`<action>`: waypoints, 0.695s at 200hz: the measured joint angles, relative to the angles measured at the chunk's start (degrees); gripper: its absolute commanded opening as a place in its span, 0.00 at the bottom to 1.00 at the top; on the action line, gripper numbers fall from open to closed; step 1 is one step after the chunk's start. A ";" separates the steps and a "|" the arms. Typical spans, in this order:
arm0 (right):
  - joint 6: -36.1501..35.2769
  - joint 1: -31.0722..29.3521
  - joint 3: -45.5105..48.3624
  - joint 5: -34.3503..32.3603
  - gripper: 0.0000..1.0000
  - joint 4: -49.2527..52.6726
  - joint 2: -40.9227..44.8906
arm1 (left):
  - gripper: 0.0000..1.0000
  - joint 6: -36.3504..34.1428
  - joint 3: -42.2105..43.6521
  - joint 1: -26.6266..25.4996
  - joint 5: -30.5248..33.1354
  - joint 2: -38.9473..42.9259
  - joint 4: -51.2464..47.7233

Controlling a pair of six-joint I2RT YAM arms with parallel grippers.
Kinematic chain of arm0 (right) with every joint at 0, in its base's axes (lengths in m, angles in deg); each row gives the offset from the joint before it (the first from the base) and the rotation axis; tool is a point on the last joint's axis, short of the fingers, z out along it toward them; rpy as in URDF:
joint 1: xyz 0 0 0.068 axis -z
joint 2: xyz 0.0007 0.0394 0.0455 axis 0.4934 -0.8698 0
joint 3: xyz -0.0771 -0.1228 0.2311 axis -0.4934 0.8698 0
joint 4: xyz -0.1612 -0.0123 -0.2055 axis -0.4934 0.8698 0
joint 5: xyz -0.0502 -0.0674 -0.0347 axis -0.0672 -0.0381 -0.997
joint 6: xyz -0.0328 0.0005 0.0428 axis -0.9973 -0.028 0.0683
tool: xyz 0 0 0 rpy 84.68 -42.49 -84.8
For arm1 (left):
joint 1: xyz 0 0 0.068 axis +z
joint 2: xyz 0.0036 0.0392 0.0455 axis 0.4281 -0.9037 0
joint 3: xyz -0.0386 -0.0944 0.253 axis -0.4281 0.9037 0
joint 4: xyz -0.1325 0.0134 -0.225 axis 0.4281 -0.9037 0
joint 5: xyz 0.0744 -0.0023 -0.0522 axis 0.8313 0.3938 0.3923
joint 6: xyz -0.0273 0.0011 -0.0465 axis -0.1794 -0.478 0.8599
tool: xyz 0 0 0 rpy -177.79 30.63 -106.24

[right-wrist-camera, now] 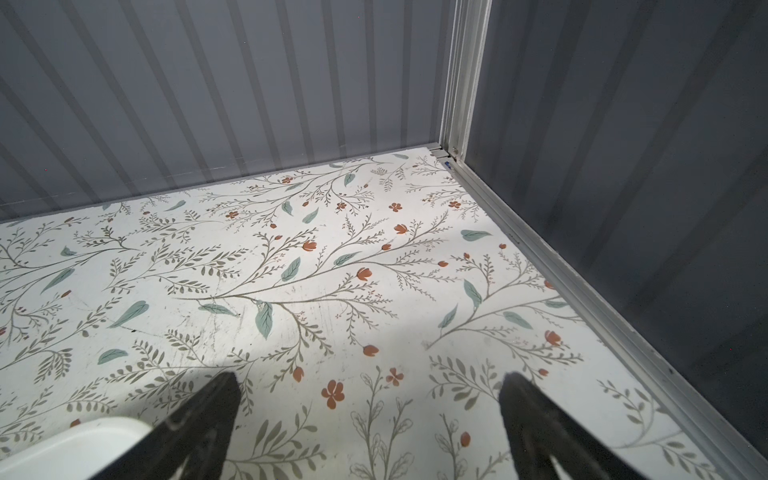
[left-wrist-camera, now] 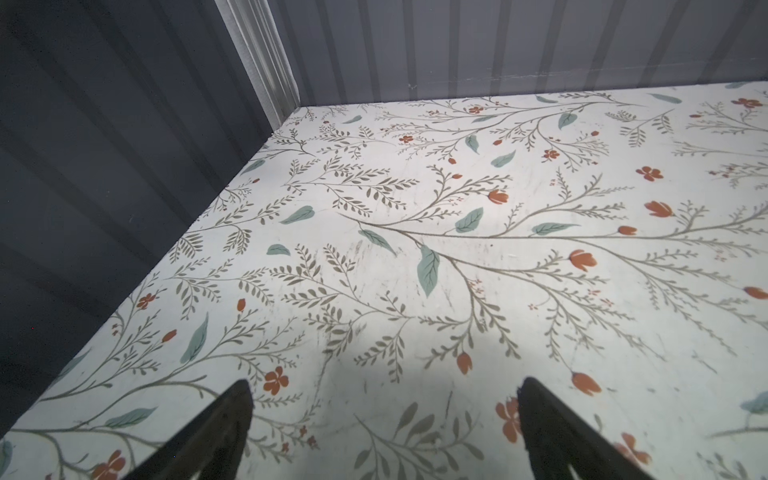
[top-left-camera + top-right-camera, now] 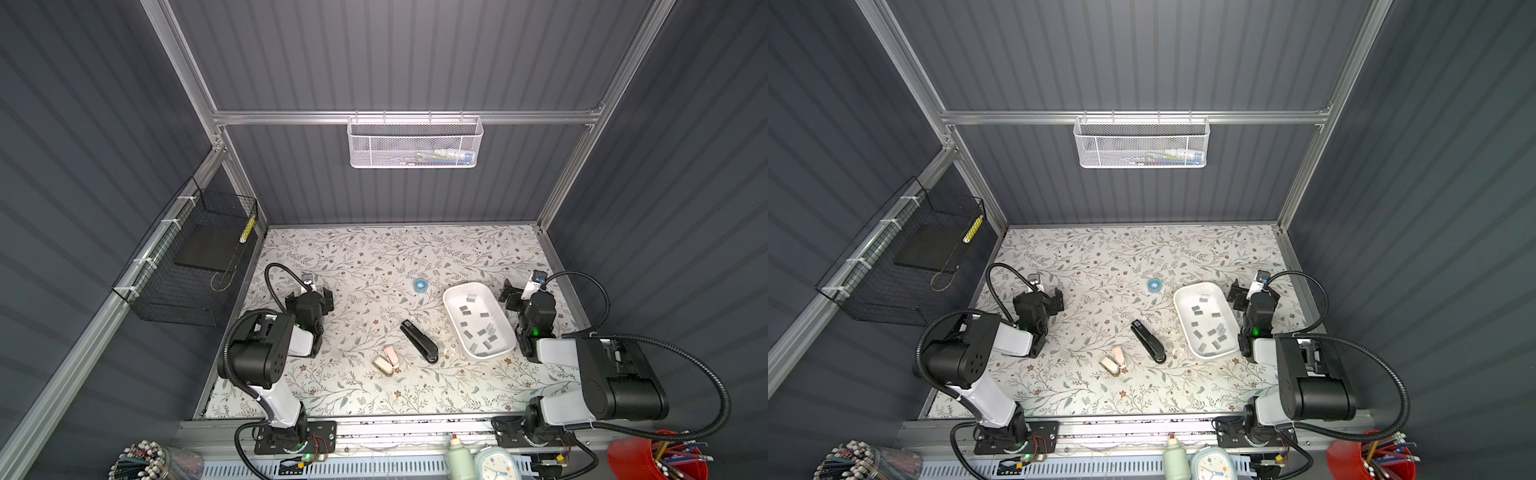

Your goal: Load the staples into the stapler

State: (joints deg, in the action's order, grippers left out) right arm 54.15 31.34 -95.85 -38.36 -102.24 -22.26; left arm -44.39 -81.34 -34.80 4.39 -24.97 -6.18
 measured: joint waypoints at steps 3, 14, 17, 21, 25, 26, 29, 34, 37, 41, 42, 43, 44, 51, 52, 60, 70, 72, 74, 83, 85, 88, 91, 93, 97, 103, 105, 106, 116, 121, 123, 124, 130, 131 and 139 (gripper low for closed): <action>0.00 0.00 0.00 0.00 0.99 0.00 0.00 | 1.00 0.00 0.00 -0.02 0.11 0.00 0.09; -0.02 0.00 0.00 0.00 0.99 0.00 0.00 | 1.00 -0.04 0.00 -0.26 0.33 0.00 0.55; 0.00 0.00 0.00 0.00 0.99 0.00 0.00 | 1.00 -0.04 0.00 -0.26 0.33 0.00 0.68; 0.00 0.00 0.00 0.00 0.99 0.00 0.00 | 1.00 -0.04 0.00 -0.26 0.37 0.00 0.81; -0.02 0.00 0.00 0.00 0.99 0.00 0.00 | 1.00 -0.04 0.00 -0.26 0.44 0.00 0.87; 0.00 0.00 0.00 0.00 0.99 0.00 0.00 | 1.00 -0.04 0.00 -0.26 0.48 0.00 0.90; 0.00 0.00 0.00 0.00 0.99 0.00 0.00 | 1.00 -0.04 0.00 -0.26 0.52 0.00 0.98; -0.02 0.00 0.00 0.00 0.99 0.00 0.00 | 1.00 -0.04 0.04 -0.26 0.61 0.00 1.16; -0.02 0.00 0.00 0.00 0.99 0.00 0.00 | 1.00 -0.04 0.07 -0.26 0.74 0.00 1.29; -0.02 0.00 0.00 0.00 0.99 0.00 0.00 | 1.00 -0.04 0.11 -0.26 0.74 0.00 1.49; 0.00 0.00 0.00 0.00 0.99 0.00 0.00 | 1.00 -0.04 0.11 -0.26 0.76 0.00 1.53; 0.00 0.00 0.00 0.00 0.99 0.00 0.00 | 1.00 -0.04 0.13 -0.26 0.81 -0.02 1.60; -0.02 0.00 0.00 0.00 0.99 0.00 0.00 | 1.00 -0.04 0.15 -0.26 0.81 0.00 1.64; 0.00 0.00 0.00 0.00 0.99 0.00 0.00 | 1.00 -0.04 0.20 -0.26 0.94 0.00 1.81; 0.00 0.00 0.00 0.00 0.99 0.00 0.00 | 1.00 -0.04 0.20 -0.26 0.94 0.00 1.81; -0.02 0.00 0.00 0.00 0.99 0.00 0.00 | 1.00 -0.04 0.20 -0.26 1.01 0.00 1.86; -0.02 0.00 0.02 0.02 0.99 -0.04 0.00 | 1.00 -0.04 0.20 -0.26 1.11 0.00 1.86; -0.02 0.00 0.07 0.02 0.99 -0.11 0.00 | 1.00 -0.04 0.20 -0.26 1.16 -0.02 1.84; -0.02 0.00 0.09 0.04 0.99 -0.20 0.00 | 1.00 -0.04 0.20 -0.26 1.16 0.00 1.81; -0.09 -0.02 0.48 0.11 0.99 -0.20 0.57 | 1.00 -0.04 0.20 -0.26 1.18 0.00 1.73; -0.11 -0.07 0.61 0.09 0.99 -0.13 0.87 | 1.00 -0.04 0.20 -0.26 1.18 0.00 1.73; -0.15 -0.13 0.83 0.07 0.99 0.22 1.42 | 1.00 -0.04 0.20 -0.26 1.18 0.00 1.70; -0.17 -0.24 1.16 -0.07 0.99 0.72 2.40 | 1.00 -0.04 0.20 -0.26 1.18 0.00 1.70; -0.20 -0.31 1.33 -0.17 0.99 1.09 2.91 | 1.00 -0.04 0.20 -0.26 1.18 -0.02 1.70; -0.17 -0.44 1.77 -0.44 0.99 2.10 4.63 | 1.00 -0.04 0.20 -0.26 1.20 0.00 1.70; 0.07 -0.66 2.23 -0.76 0.99 3.74 7.26 | 1.00 -0.04 0.20 -0.26 1.25 0.00 1.75; 0.31 -0.72 2.38 -0.98 0.99 4.52 8.59 | 1.00 -0.09 0.22 -0.26 1.29 -0.02 1.84; 0.37 -0.74 2.43 -1.09 0.99 4.85 9.01 | 1.00 -0.09 0.22 -0.26 1.31 -0.02 1.88; 1.38 -0.90 2.51 -1.68 0.99 8.17 14.27 | 1.00 -0.22 0.55 -0.26 1.46 0.02 2.51; 1.99 -1.01 2.51 -1.84 0.99 9.84 17.33 | 1.00 -0.24 0.96 -0.26 1.57 0.37 2.69; 2.16 -1.03 2.51 -1.86 0.99 10.21 18.23 | 1.00 -0.24 1.11 -0.26 1.62 0.50 2.71; 2.32 -1.03 2.51 -1.90 0.99 10.36 18.67 | 1.00 -0.24 1.36 -0.26 1.62 0.83 2.69; 3.15 -1.05 2.54 -1.99 0.99 11.85 21.92 | 1.00 -0.26 2.19 -0.26 1.64 1.90 2.47; 3.30 -1.03 2.54 -2.01 0.99 11.96 22.34 | 1.00 -0.24 2.32 -0.28 1.64 2.14 2.43; 4.46 -1.03 2.69 -2.38 0.99 13.00 25.40 | 1.00 -0.42 3.80 -0.28 1.49 5.25 1.29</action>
State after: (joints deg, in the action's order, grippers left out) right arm 58.61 30.32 -93.17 -40.75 -89.23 3.14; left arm -44.81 -77.54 -35.09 5.87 -19.72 -4.89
